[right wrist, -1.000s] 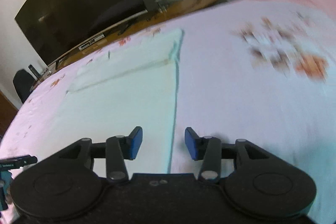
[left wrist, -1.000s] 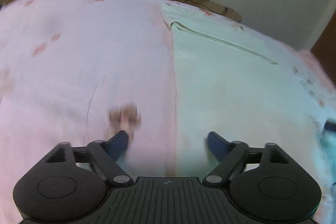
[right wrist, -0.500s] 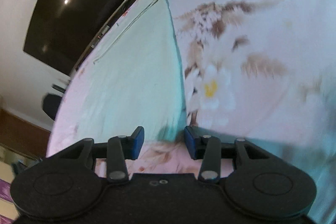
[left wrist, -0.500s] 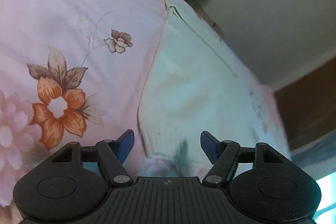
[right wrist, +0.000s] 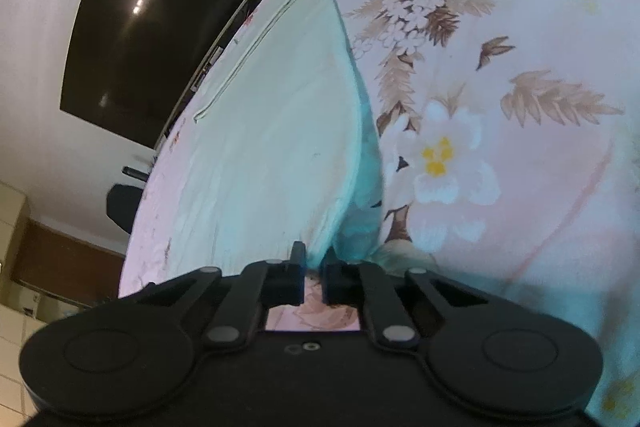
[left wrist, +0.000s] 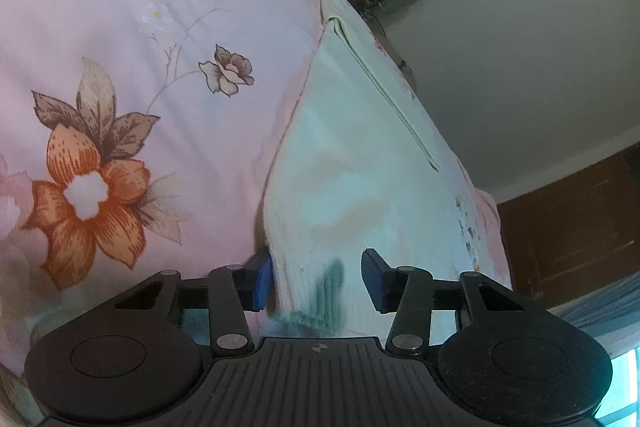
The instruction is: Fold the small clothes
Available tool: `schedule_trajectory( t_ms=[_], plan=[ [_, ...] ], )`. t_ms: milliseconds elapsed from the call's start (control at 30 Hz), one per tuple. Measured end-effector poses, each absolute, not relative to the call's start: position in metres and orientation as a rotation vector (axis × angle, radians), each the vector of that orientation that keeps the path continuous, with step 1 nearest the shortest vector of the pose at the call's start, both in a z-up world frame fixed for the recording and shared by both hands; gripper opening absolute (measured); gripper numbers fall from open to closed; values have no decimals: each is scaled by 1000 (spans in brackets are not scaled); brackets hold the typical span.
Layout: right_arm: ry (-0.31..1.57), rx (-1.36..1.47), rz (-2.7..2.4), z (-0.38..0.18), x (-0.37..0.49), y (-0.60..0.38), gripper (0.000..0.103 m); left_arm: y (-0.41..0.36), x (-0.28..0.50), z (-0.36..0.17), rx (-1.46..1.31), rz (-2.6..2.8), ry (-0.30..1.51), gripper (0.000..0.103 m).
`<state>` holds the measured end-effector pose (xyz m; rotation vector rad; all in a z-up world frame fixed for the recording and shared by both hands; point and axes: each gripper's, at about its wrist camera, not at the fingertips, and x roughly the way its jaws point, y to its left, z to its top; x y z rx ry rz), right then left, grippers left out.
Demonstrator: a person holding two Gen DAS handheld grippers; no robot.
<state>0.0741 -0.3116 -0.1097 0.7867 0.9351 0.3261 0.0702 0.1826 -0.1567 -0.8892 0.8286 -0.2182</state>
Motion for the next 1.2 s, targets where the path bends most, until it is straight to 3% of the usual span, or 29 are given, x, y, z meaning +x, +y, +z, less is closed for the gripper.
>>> schedule_trajectory(
  t_ms=[133,167,200,233,567,767,900,1200],
  plan=[
    [940,822,327,-115,73,-310,11,178,70,-158,-894,-213,819,47],
    [943,842,329,-116,74,-312,11,176,71,-157,-882,-208,820,39],
    [942,858,331,-118,74,-313,11,173,72,-155,-840,-188,834,8],
    [943,857,328,-119,75,-314,8,168,76,-156,-801,-167,857,5],
    [803,631,372,-65,57,-307,5,167,57,-129,-713,-144,728,4],
    [912,640,298,-111,59,-318,5,170,59,-161,-760,-111,778,4],
    [894,606,285,-103,56,-313,5,166,60,-157,-746,-108,774,4],
    [754,430,344,-37,81,-297,5,171,98,-86,-707,-171,609,4]
  ],
)
